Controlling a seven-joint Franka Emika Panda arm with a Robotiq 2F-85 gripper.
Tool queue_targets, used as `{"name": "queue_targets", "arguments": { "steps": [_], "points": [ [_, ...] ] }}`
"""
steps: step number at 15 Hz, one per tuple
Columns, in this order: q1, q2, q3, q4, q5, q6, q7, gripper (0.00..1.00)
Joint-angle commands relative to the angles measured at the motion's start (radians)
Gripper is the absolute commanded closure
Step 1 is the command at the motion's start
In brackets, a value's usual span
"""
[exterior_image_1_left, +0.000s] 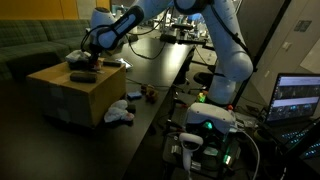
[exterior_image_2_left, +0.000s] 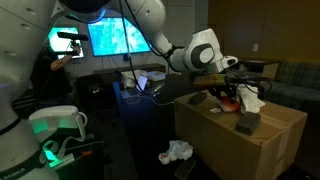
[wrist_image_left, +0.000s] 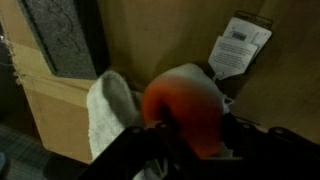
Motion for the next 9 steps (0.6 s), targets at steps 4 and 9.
{"name": "queue_targets", "arguments": {
  "steps": [4, 9],
  "points": [
    [0.024, -0.008, -0.026, -0.001, -0.038, 0.011, 0.026, 0.93],
    [-0.008, -0.062, 0.030, -0.020, -0.003, -0.080, -0.055, 0.90]
  ]
}}
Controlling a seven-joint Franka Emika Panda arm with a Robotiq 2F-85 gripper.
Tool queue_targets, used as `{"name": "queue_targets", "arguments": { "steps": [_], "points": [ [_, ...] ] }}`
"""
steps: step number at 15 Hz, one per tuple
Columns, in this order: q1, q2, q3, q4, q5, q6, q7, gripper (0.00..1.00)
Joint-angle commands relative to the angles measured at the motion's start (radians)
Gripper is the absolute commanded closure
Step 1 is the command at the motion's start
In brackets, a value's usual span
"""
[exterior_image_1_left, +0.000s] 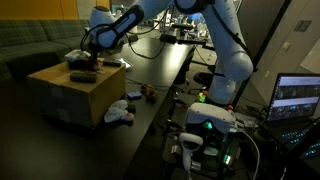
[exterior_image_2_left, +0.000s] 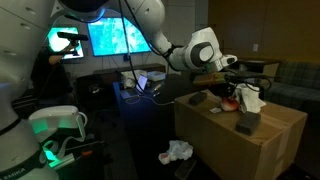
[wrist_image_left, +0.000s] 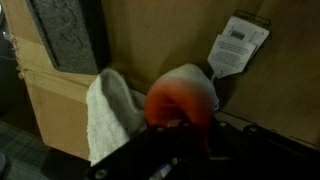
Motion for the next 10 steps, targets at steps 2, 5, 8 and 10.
{"name": "queue_targets", "arguments": {
  "steps": [2, 5, 8, 10],
  "points": [
    [-0.036, -0.091, 0.069, -0.029, 0.039, -0.127, -0.103, 0.90],
    [-0.065, -0.140, 0.114, -0.021, 0.095, -0.251, -0.185, 0.90],
    [-0.084, -0.184, 0.133, -0.005, 0.145, -0.375, -0.249, 0.90],
    [-0.096, -0.206, 0.137, 0.010, 0.176, -0.462, -0.294, 0.91]
  ]
}}
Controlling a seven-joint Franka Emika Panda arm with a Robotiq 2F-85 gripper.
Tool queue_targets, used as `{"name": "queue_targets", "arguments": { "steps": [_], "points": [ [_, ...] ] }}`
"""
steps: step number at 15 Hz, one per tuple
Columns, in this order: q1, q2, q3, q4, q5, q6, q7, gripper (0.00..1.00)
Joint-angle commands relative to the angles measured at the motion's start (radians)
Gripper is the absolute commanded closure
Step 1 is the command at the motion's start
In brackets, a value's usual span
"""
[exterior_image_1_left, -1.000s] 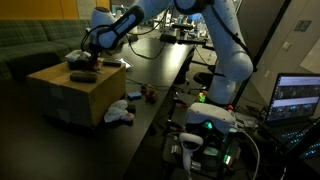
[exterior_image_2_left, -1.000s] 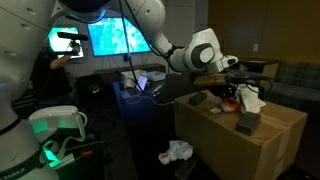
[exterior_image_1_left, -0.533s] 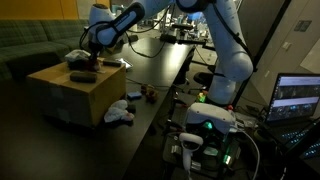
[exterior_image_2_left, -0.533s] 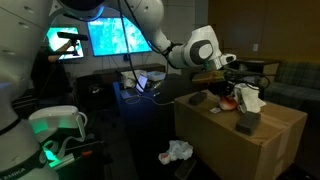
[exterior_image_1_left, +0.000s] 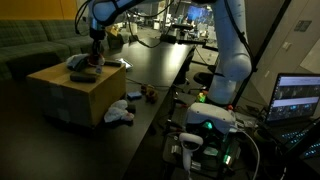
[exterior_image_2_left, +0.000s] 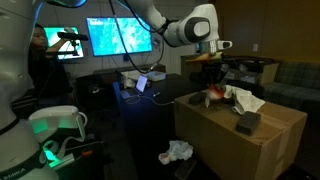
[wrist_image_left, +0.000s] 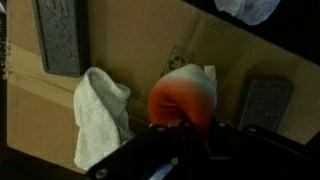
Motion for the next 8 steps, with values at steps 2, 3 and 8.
{"name": "queue_targets", "arguments": {
  "steps": [2, 3, 8],
  "points": [
    [-0.040, -0.061, 0.016, 0.026, 0.078, -0.189, -0.114, 0.91],
    [-0.046, -0.068, 0.013, 0.029, 0.086, -0.227, -0.133, 0.91],
    [-0.083, -0.095, -0.003, 0.002, 0.104, -0.382, -0.231, 0.92]
  ]
}}
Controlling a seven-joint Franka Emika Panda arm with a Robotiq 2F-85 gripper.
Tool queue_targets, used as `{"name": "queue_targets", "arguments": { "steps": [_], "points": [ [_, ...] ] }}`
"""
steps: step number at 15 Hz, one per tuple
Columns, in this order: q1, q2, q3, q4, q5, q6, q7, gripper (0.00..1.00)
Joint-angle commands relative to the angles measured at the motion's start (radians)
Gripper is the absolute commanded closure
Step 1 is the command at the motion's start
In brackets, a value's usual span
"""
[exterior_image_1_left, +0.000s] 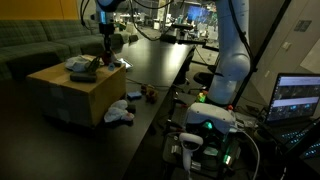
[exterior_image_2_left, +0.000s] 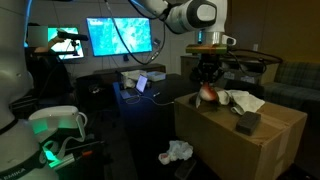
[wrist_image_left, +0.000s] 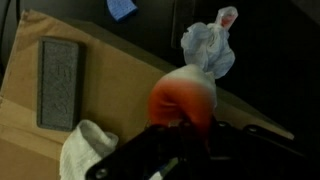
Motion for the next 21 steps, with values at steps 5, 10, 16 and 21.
{"name": "queue_targets", "arguments": {
  "steps": [5, 10, 16, 21],
  "points": [
    [-0.077, -0.084, -0.044, -0.115, 0.032, -0.088, -0.135, 0.92],
    [-0.126, -0.146, -0.091, -0.260, 0.057, -0.049, -0.198, 0.92],
    [-0.164, -0.165, -0.142, -0.400, 0.114, -0.019, -0.266, 0.92],
    [-0.169, -0.095, -0.161, -0.484, 0.162, 0.164, -0.225, 0.92]
  ]
}}
